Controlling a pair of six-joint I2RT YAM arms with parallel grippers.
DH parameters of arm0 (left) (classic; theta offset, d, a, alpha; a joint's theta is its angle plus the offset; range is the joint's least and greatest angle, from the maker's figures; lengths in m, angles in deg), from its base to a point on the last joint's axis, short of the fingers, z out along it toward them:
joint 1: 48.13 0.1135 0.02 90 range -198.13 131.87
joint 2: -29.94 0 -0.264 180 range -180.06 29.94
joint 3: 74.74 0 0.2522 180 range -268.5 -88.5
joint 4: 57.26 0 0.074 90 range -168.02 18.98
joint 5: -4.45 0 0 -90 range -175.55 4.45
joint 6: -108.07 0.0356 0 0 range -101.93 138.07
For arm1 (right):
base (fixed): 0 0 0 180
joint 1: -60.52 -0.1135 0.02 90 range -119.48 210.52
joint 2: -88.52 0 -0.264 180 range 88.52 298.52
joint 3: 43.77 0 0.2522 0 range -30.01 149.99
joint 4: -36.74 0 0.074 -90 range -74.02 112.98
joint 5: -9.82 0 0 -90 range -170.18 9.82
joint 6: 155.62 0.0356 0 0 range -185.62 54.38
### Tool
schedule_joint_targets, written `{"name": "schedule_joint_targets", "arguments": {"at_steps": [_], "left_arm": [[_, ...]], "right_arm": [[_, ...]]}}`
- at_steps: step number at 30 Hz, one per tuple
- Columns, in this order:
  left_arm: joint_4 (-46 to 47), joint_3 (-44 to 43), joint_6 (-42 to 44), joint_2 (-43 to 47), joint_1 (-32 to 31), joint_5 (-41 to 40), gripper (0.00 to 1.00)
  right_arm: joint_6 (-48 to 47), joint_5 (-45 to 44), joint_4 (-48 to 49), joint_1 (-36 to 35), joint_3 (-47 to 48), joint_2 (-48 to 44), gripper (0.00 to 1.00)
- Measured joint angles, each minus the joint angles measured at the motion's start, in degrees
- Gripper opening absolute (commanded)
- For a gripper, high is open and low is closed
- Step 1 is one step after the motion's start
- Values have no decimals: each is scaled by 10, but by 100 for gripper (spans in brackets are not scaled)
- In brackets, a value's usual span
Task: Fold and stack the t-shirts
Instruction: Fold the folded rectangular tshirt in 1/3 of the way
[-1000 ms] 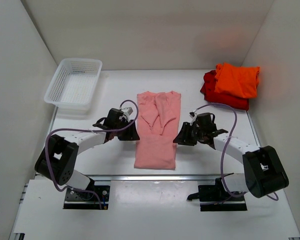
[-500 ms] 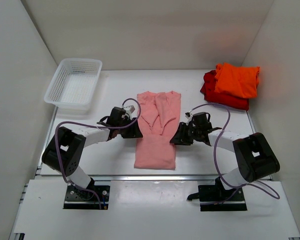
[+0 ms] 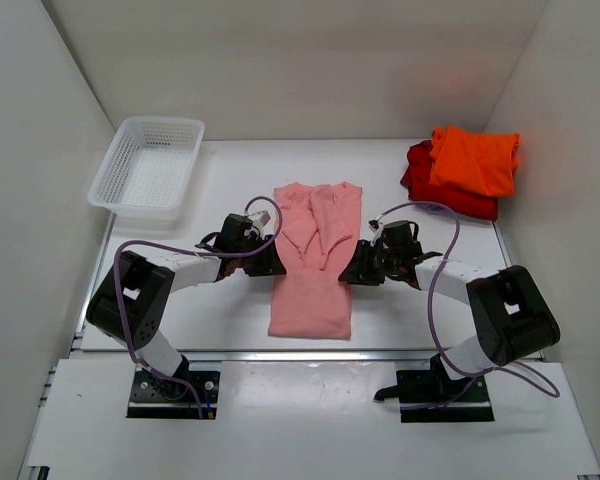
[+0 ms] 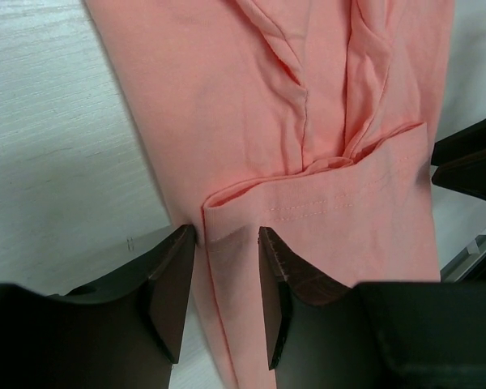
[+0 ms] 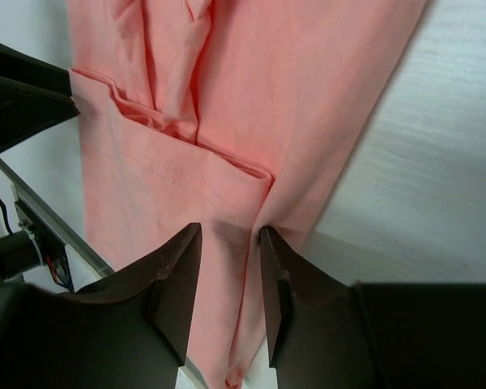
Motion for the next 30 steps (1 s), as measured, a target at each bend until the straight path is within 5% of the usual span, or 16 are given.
{"name": "schedule_joint_targets", "arguments": {"at_steps": [30], "left_arm": [[9,3,-14,2,-2,3,48]], "right_arm": [[-10,-27,3,-12,35,28,36]]}}
